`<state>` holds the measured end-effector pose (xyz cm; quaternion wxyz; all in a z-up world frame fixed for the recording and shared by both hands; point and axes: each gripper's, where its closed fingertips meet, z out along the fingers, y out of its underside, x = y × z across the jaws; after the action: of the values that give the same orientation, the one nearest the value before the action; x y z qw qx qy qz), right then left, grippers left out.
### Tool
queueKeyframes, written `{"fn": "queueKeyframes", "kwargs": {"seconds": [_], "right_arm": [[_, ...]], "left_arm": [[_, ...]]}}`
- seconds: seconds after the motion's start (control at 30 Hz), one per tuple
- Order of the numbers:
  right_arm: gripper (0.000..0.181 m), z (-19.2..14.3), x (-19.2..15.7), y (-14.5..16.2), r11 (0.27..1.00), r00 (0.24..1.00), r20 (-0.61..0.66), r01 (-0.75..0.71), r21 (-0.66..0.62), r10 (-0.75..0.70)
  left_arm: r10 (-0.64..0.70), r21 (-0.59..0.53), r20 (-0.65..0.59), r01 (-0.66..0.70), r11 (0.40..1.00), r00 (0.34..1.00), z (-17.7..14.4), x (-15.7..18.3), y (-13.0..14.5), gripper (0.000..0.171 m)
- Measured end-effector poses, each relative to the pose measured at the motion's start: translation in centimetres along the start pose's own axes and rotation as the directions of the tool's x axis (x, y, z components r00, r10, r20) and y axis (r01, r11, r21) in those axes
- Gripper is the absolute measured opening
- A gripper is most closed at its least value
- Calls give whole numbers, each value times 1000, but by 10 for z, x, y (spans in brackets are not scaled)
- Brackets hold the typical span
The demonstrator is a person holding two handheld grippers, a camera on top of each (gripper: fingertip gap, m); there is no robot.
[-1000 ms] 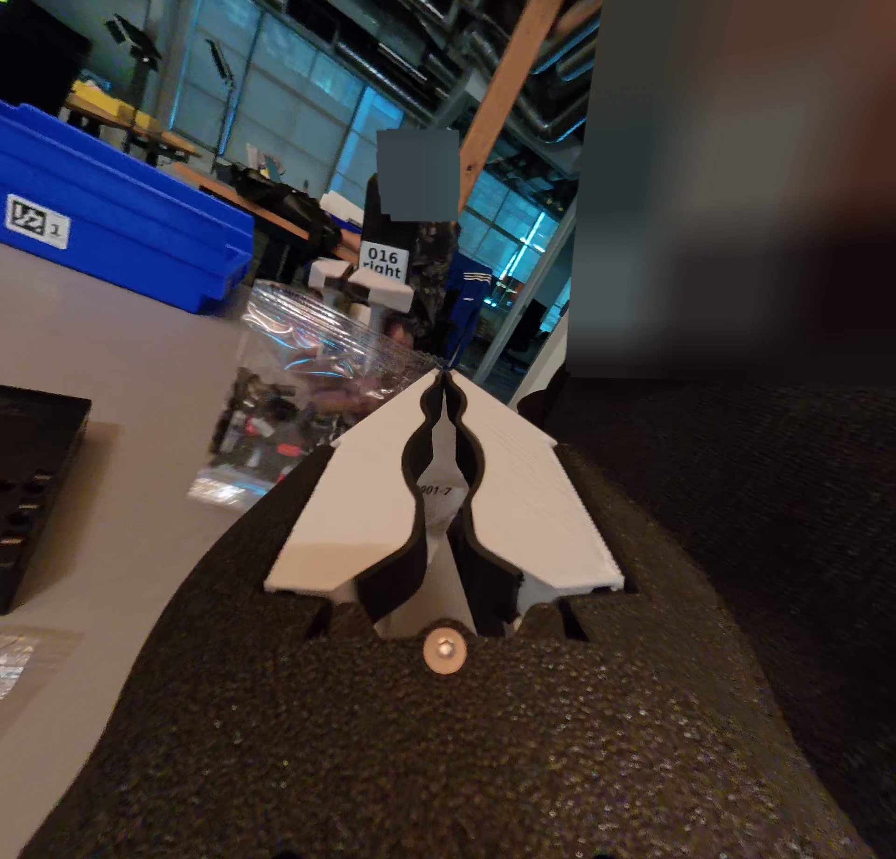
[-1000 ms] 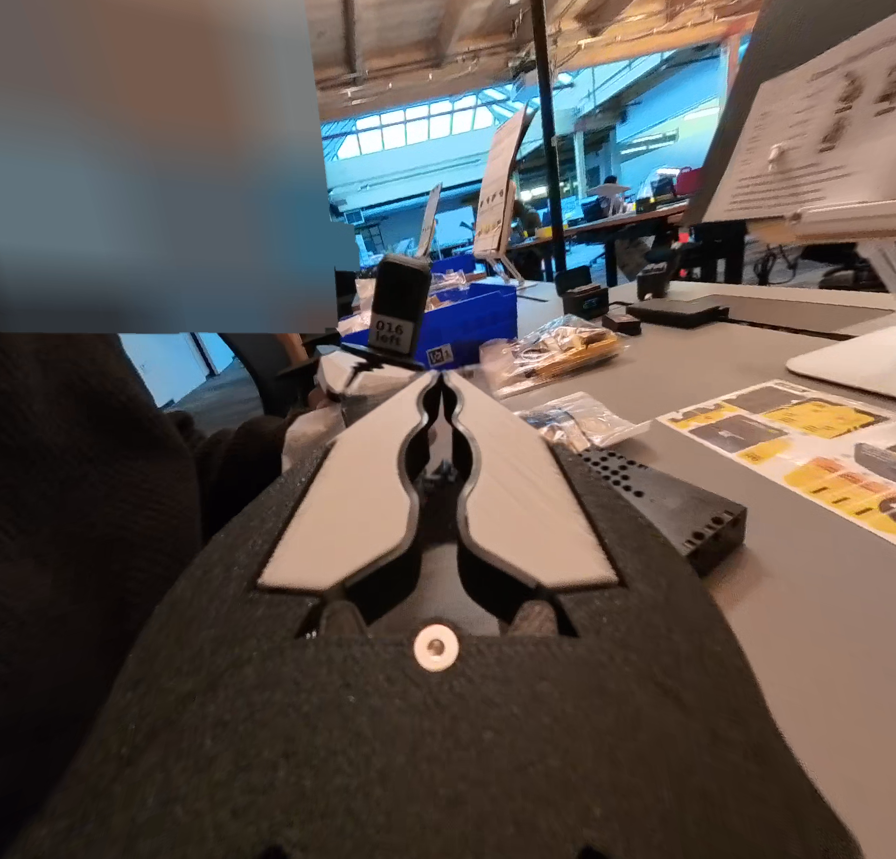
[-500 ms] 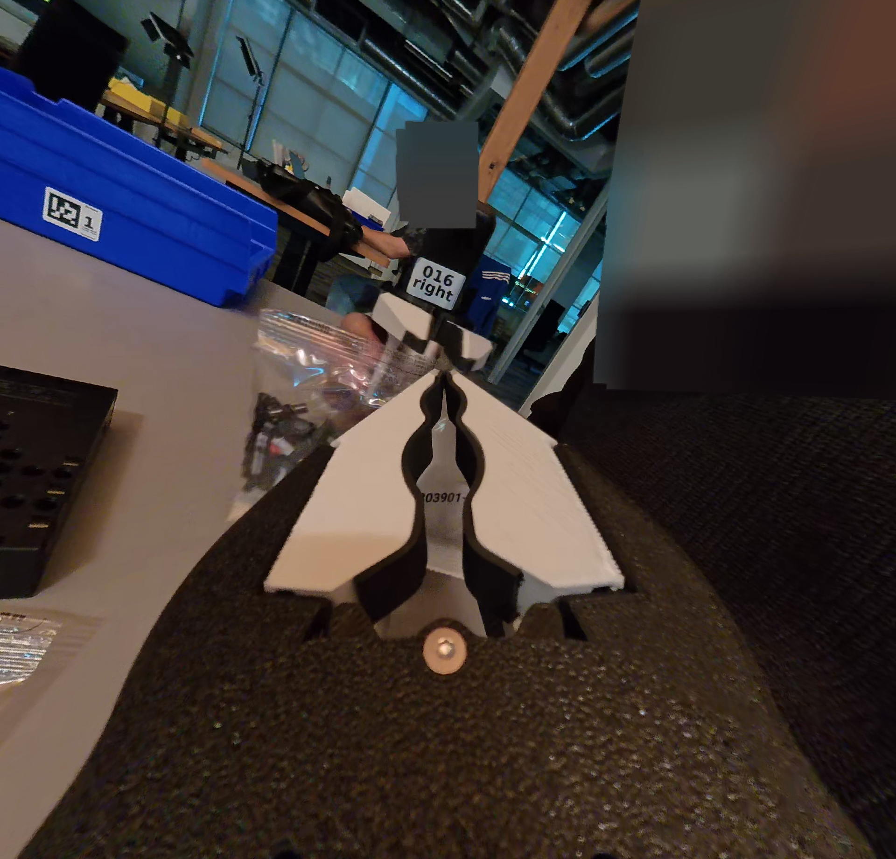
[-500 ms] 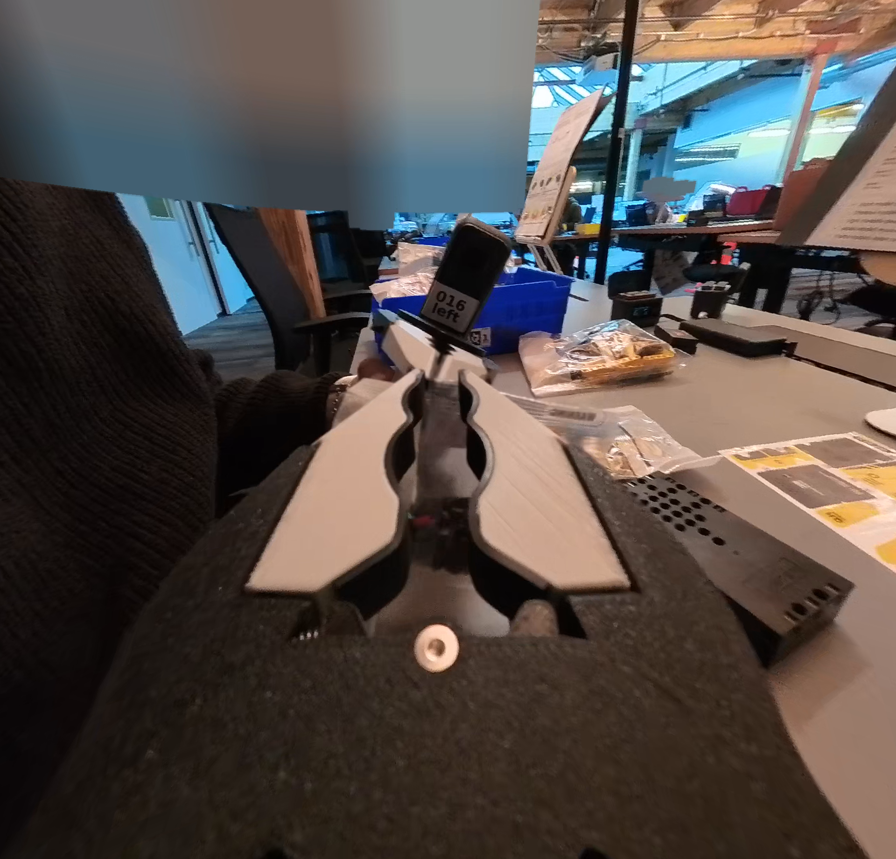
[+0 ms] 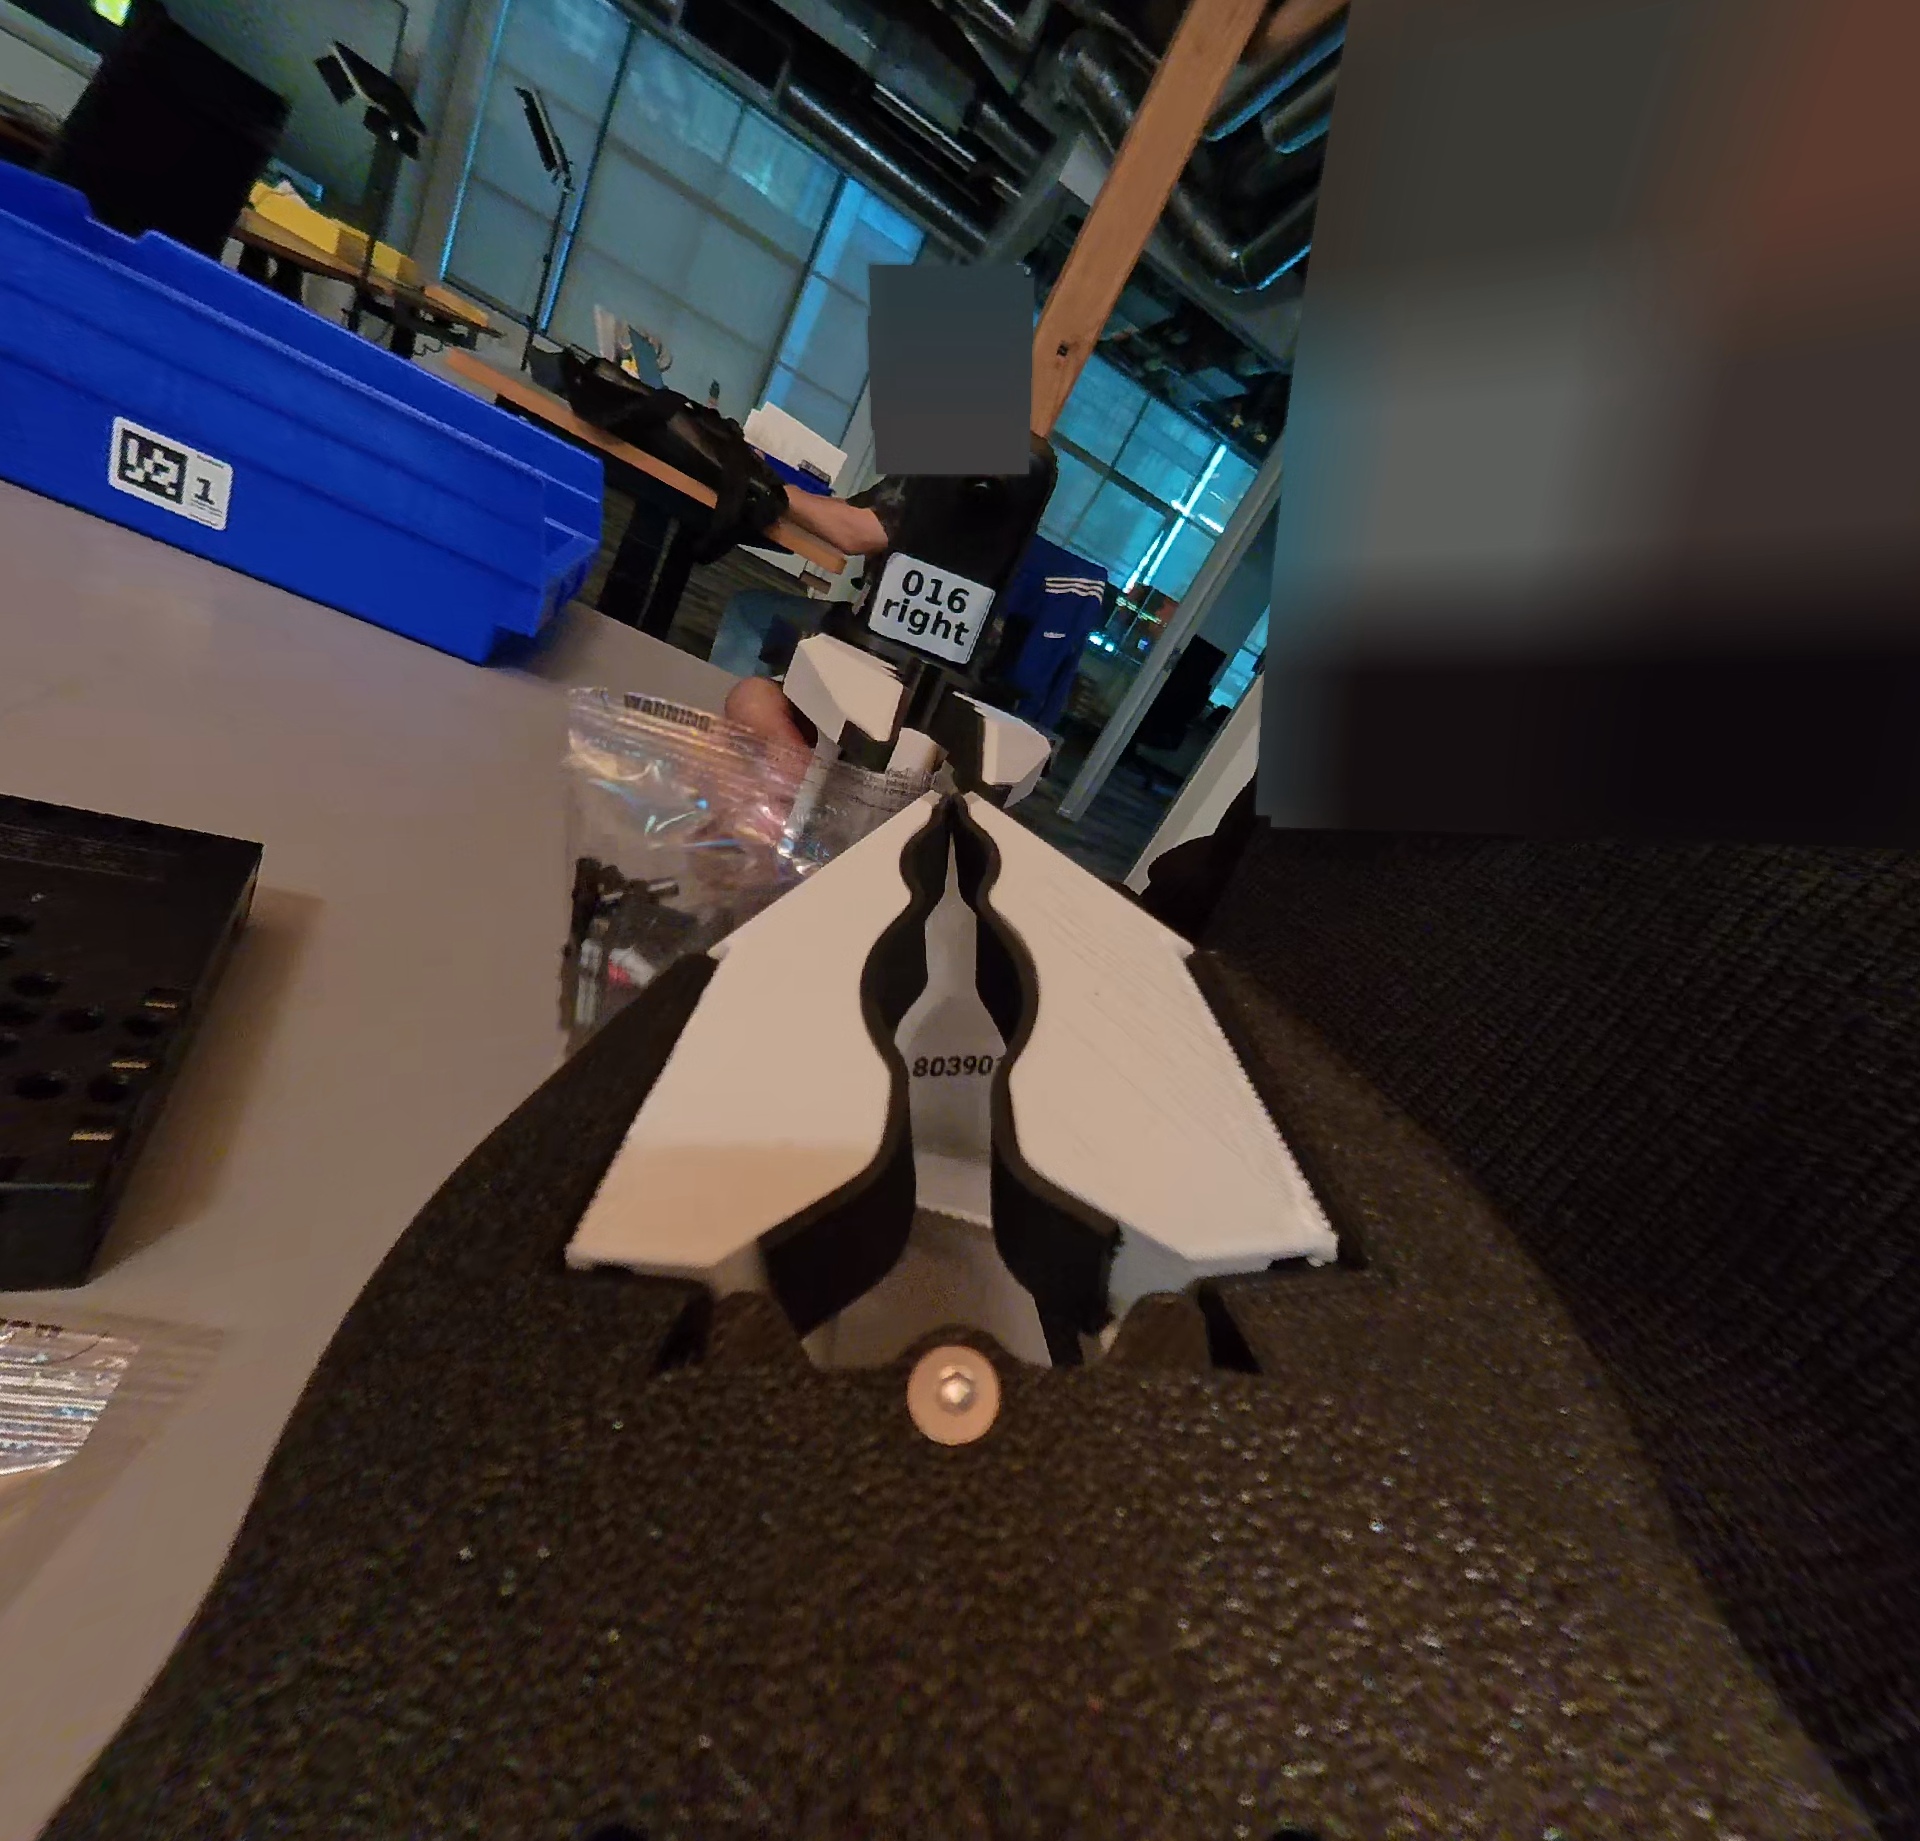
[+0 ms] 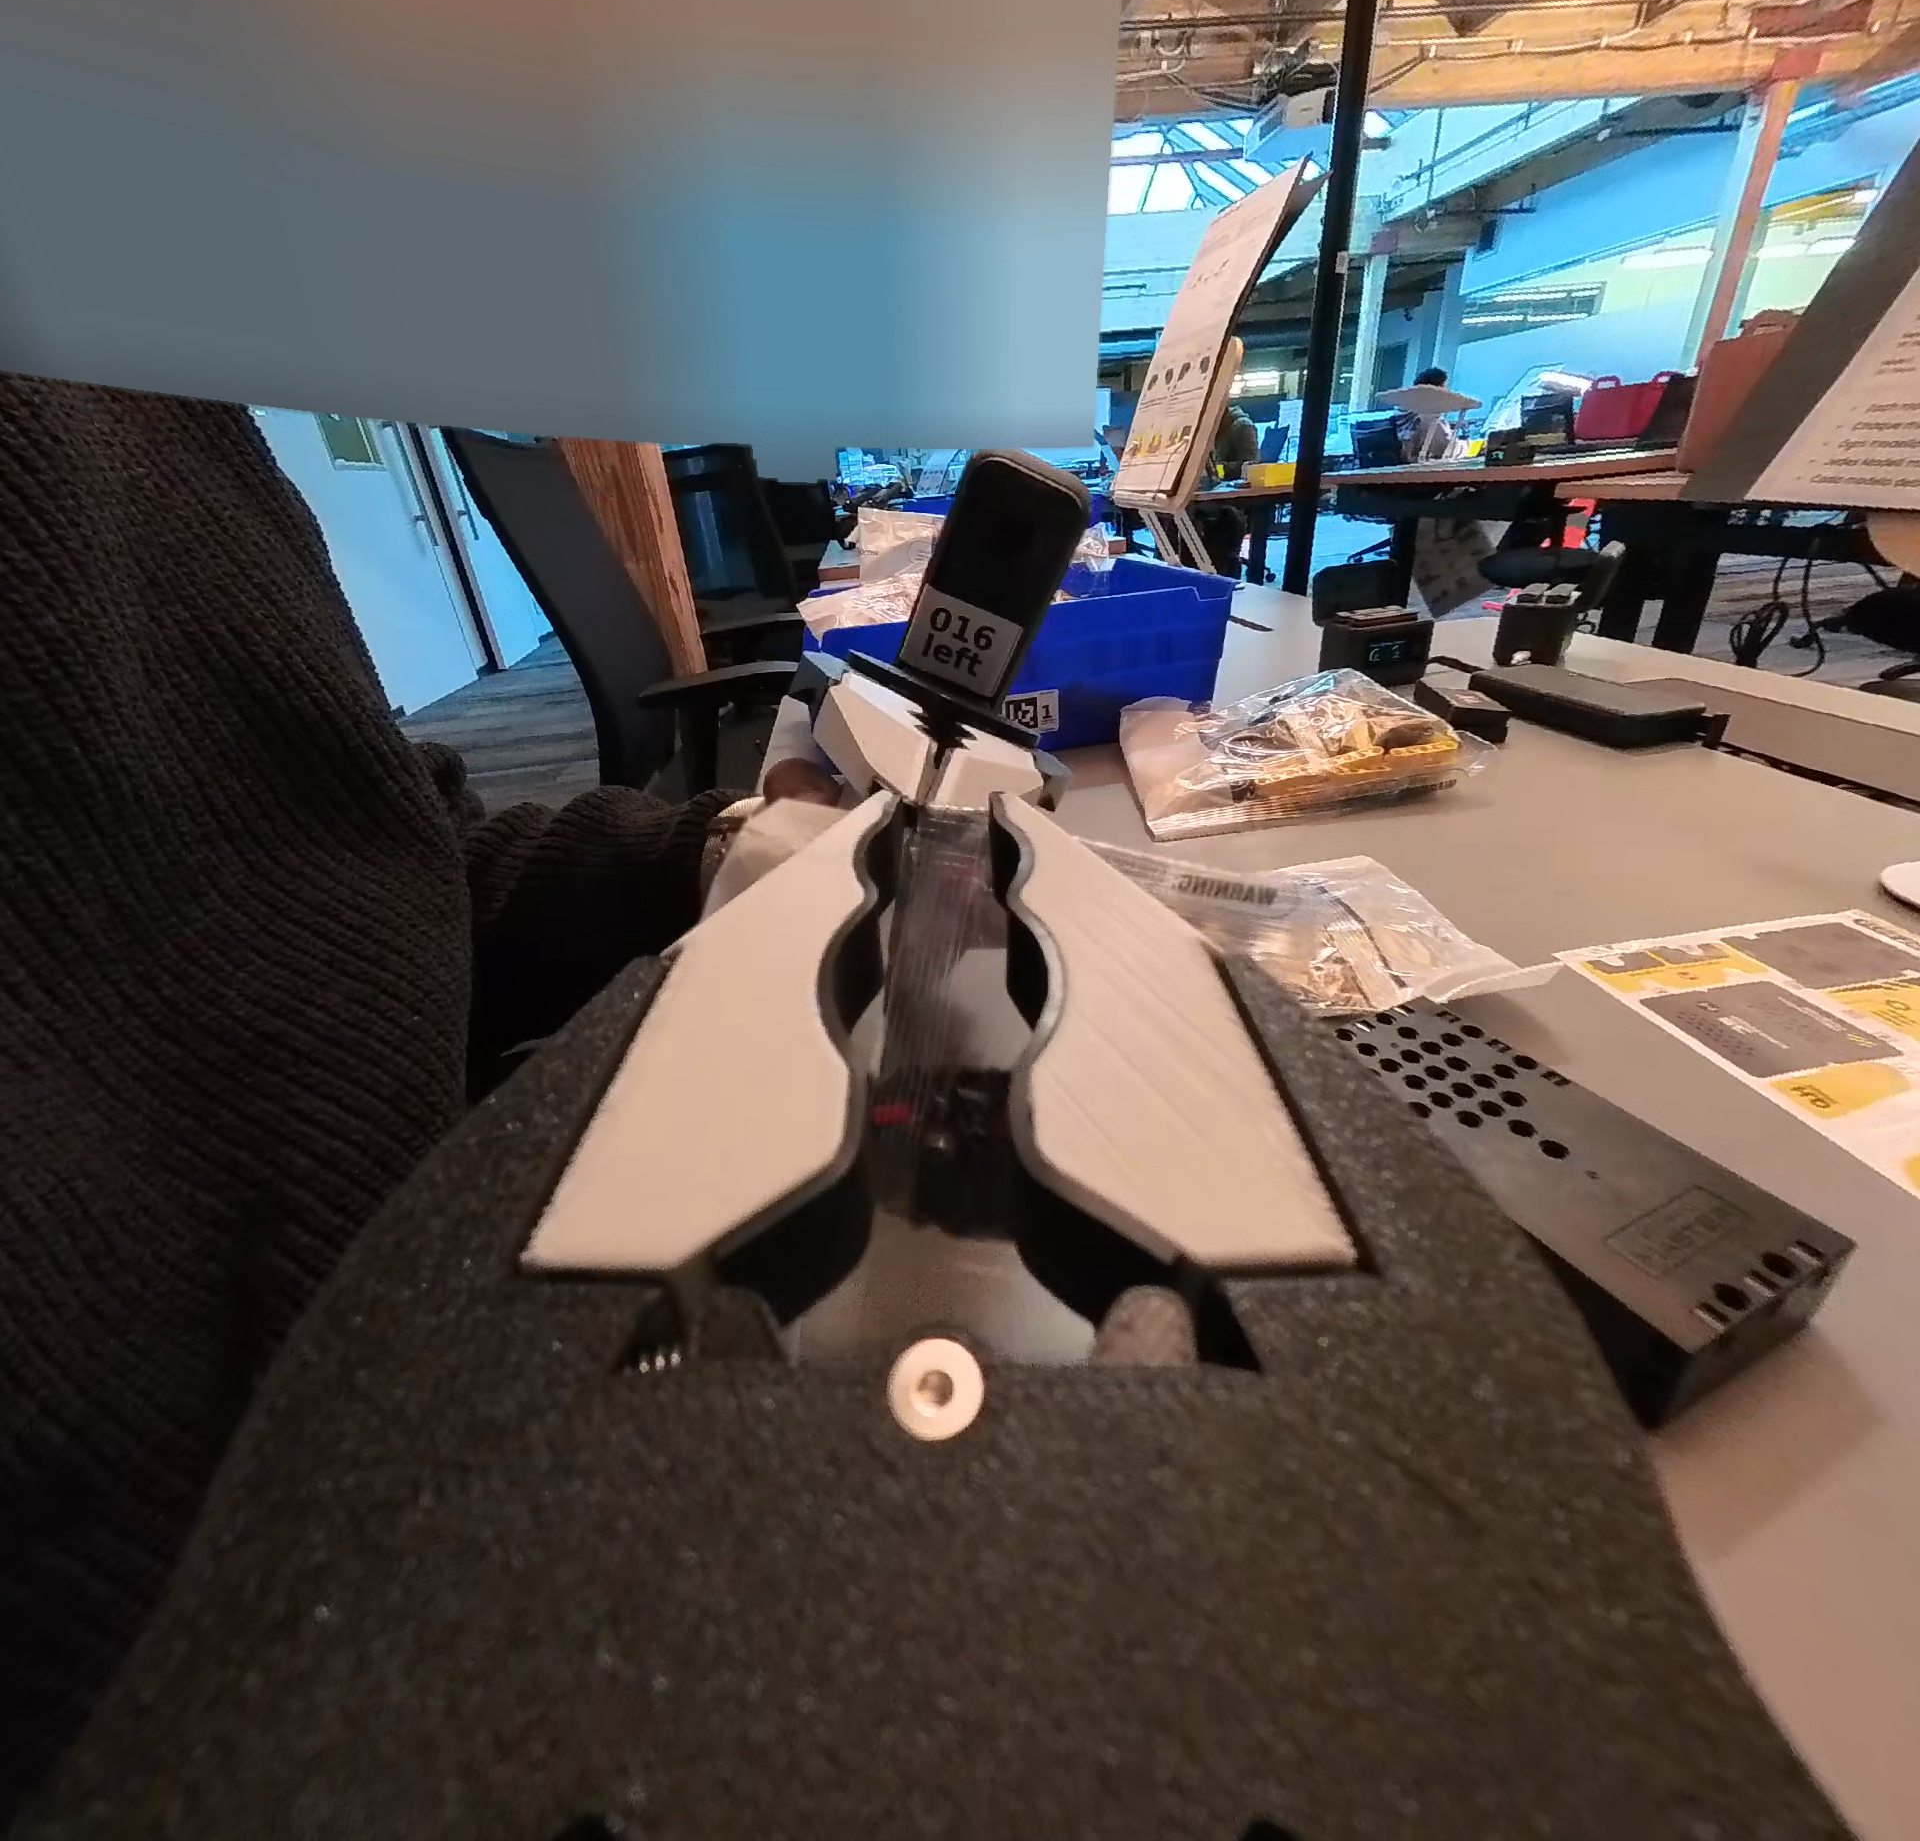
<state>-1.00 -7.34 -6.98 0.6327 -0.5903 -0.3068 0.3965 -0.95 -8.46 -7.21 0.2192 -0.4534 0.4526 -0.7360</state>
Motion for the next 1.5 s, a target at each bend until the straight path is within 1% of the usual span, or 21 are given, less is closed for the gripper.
{"fn": "queueKeyframes", "kwargs": {"seconds": [0.07,0.13,0.37,0.5,0.77,0.83,0.93,1.1,1.17,1.33,1.5], "right_arm": [[15,0,0,0,1000,1000,0,-1,1,1],[10,-1,4,0,1000,1000,-23,5,-1,-5],[11,-1,10,2,1000,998,-65,25,-14,-26],[9,-4,19,0,999,992,-121,36,-10,-37],[9,-2,19,4,999,992,-121,38,-28,-41],[3,-3,20,3,998,990,-133,50,-28,-54],[1,-3,16,2,997,990,-120,69,-25,-72],[1,-2,16,4,999,993,-112,41,-28,-44],[1,-1,17,5,997,990,-124,61,-36,-65],[0,0,15,5,984,971,-160,169,-57,-176],[1,1,15,6,984,972,-160,166,-61,-173]], "left_arm": [[3,2,0,-3,1000,1000,0,0,0,0],[0,4,5,0,1000,1000,0,-1,-1,0],[7,8,35,-7,1000,999,-2,-5,-2,0],[23,19,46,-24,1000,999,-3,-6,-4,0],[35,23,51,-36,999,998,-3,-6,-5,0],[34,21,48,-35,999,998,-3,-6,-5,0],[36,15,45,-37,999,998,-2,-5,-4,0],[37,11,35,-37,999,999,-2,-3,-3,0],[37,7,30,-37,999,999,-1,-2,-2,0],[36,7,26,-36,999,999,-1,-2,-2,0],[35,8,27,-35,999,999,-1,-2,-2,0]]}}
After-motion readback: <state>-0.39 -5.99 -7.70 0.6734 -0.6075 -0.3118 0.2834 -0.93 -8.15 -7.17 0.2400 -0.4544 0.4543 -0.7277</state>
